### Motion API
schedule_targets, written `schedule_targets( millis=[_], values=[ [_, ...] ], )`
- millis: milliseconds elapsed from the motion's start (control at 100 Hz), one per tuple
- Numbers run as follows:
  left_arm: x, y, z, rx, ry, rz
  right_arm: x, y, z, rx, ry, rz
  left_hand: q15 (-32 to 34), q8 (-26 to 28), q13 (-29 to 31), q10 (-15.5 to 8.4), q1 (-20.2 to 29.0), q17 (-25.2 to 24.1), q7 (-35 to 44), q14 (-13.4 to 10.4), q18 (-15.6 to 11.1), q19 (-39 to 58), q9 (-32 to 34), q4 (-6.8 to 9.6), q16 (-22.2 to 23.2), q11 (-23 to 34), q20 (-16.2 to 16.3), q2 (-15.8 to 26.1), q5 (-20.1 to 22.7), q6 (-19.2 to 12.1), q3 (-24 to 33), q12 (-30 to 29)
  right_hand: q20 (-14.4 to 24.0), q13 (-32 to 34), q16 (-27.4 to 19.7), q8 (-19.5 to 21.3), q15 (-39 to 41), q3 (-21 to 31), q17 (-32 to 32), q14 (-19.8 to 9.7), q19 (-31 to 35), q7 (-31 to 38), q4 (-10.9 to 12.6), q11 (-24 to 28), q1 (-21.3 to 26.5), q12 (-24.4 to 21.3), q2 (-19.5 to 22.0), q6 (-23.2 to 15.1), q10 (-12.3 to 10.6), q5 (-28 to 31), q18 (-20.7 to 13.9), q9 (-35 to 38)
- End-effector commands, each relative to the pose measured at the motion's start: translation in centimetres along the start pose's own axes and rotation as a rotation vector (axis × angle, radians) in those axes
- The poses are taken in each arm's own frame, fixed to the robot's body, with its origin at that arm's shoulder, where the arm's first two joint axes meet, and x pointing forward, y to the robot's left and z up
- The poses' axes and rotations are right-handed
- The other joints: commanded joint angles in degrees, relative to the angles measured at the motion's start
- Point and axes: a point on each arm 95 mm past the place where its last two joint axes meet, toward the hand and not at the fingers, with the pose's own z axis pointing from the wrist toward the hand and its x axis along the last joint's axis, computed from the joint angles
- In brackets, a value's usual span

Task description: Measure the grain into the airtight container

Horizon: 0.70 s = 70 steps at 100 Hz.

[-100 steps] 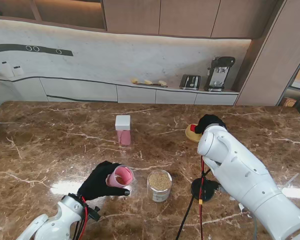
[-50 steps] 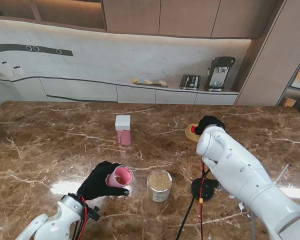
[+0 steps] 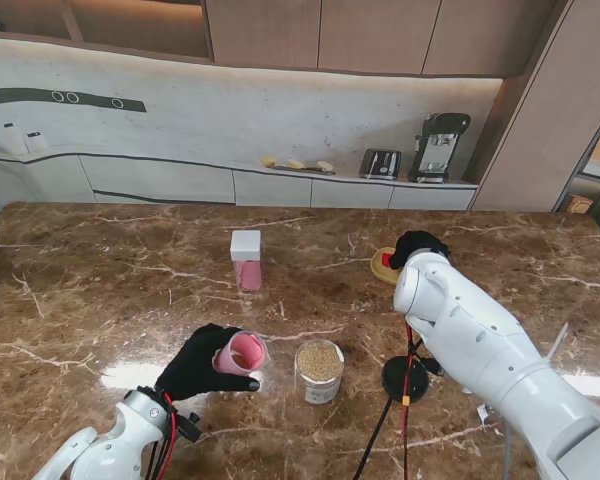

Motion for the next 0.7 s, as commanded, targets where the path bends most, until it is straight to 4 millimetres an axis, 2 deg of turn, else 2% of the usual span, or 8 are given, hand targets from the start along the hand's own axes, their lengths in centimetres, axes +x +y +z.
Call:
schedule_targets(
  millis=[0,150,280,350,400,460,500,690],
  values=[
    [0.0,0.3,-0.2,-0.008,-0.008,-0.005,-0.4,-0.1,0.2,-0.004,-0.002,-0.006,-1.45,0.99,-1.47,-1.76,5.84,-0.39,9.7,-1.53,-0.24,-1.68,-1.01,-0.65,-0.38,0.82,0.81,11.85,10.6,-12.38,9.44,-0.8,-1.44,2.24,-0.98,-1.01,0.54,-0.73,1.06,-6.65,1.67,-0.41,-0.06,-0.79,-0.22,-0.19,-0.42,-1.56,0.35,-2.39,-0.8,-0.18],
    [0.0,0.4,-0.2,-0.009,-0.01,-0.006,-0.4,0.0,0.2,-0.017,0.011,-0.025,-1.43,0.99,-1.45,-1.79,5.83,-0.47,9.72,-1.54,-0.16,-1.71,-1.06,-0.66,-0.36,0.8,0.81,11.83,10.62,-12.29,9.49,-0.83,-1.47,2.3,-2.85,-1.02,-3.66,-1.28,-2.61,-6.3,-0.68,-2.81,0.19,-3.77,0.34,-0.7,-0.91,-1.07,0.2,-5.19,-1.48,-4.84],
    [0.0,0.4,-0.2,-0.009,-0.01,-0.008,-0.5,-0.1,0.3,-0.025,0.023,-0.034,-1.42,1.01,-1.46,-1.72,5.82,-0.43,9.74,-1.59,-0.12,-1.69,-1.05,-0.67,-0.34,0.73,0.82,11.83,10.62,-12.24,9.54,-0.97,0.02,1.78,-8.9,3.02,-14.99,-0.46,-11.67,-2.34,-6.87,-10.23,0.71,-9.33,-0.31,-4.26,-0.71,-0.2,1.04,-6.4,-0.42,-10.56],
    [0.0,0.4,-0.2,-0.009,-0.011,-0.008,-0.7,-0.2,0.4,-0.037,0.031,-0.04,-1.39,1.02,-1.45,-1.72,5.87,-0.42,9.76,-1.52,-0.12,-1.68,-0.97,-0.66,-0.32,0.8,0.82,11.75,10.65,-12.26,9.6,-0.96,2.06,-2.54,-8.88,6.33,-20.0,-0.16,-17.08,-0.78,-11.05,-15.36,1.1,-10.89,-0.61,-6.42,-0.38,0.42,1.77,-7.01,0.1,-14.39],
    [0.0,0.4,-0.2,-0.009,-0.012,-0.009,-0.8,-0.2,0.4,-0.042,0.035,-0.042,-1.39,1.01,-1.49,-1.75,5.83,-0.4,9.76,-1.48,-0.11,-1.68,-1.0,-0.68,-0.31,0.81,0.82,11.83,10.67,-12.19,9.61,-0.95,1.7,-7.0,-9.68,6.97,-24.07,0.08,-21.69,0.47,-14.79,-17.1,1.72,-11.88,-1.29,-7.65,0.15,0.64,1.68,-7.61,0.62,-17.18],
    [0.0,0.4,-0.2,-0.009,-0.012,-0.009,-1.0,-0.2,0.3,-0.05,0.041,-0.041,-1.37,1.01,-1.49,-1.7,5.86,-0.42,9.75,-1.44,-0.1,-1.68,-1.03,-0.68,-0.3,0.81,0.82,11.75,10.65,-12.21,9.62,-0.95,2.14,-12.84,-10.33,9.27,-29.91,0.52,-27.51,1.56,-20.29,-20.27,4.45,-12.08,-2.78,-10.2,1.47,1.32,1.71,-8.15,0.82,-21.73],
    [0.0,0.4,-0.2,-0.009,-0.012,-0.01,-1.1,-0.1,0.2,-0.055,0.045,-0.042,-1.36,1.0,-1.5,-1.68,5.87,-0.41,9.74,-1.43,-0.09,-1.68,-1.12,-0.68,-0.29,0.78,0.83,11.78,10.63,-12.2,9.64,-0.97,2.11,-16.44,-11.64,10.99,-33.98,0.7,-30.85,2.15,-23.86,-22.25,7.83,-11.86,-4.0,-13.72,2.36,1.75,1.66,-8.61,0.71,-24.38],
    [0.1,0.4,0.0,-0.009,-0.002,-0.012,-1.9,0.4,-0.5,-0.076,0.058,-0.036,-1.33,1.02,-1.6,-1.69,5.9,-0.38,9.77,-1.5,-0.13,-1.66,-1.15,-0.7,-0.28,0.86,0.83,11.8,10.58,-12.21,9.66,-0.96,0.63,-24.26,-16.22,11.27,-43.98,-1.43,-38.07,3.65,-32.63,-24.39,8.26,-11.97,-6.52,-16.65,2.89,2.33,1.74,-11.37,0.17,-29.02]
  ],
)
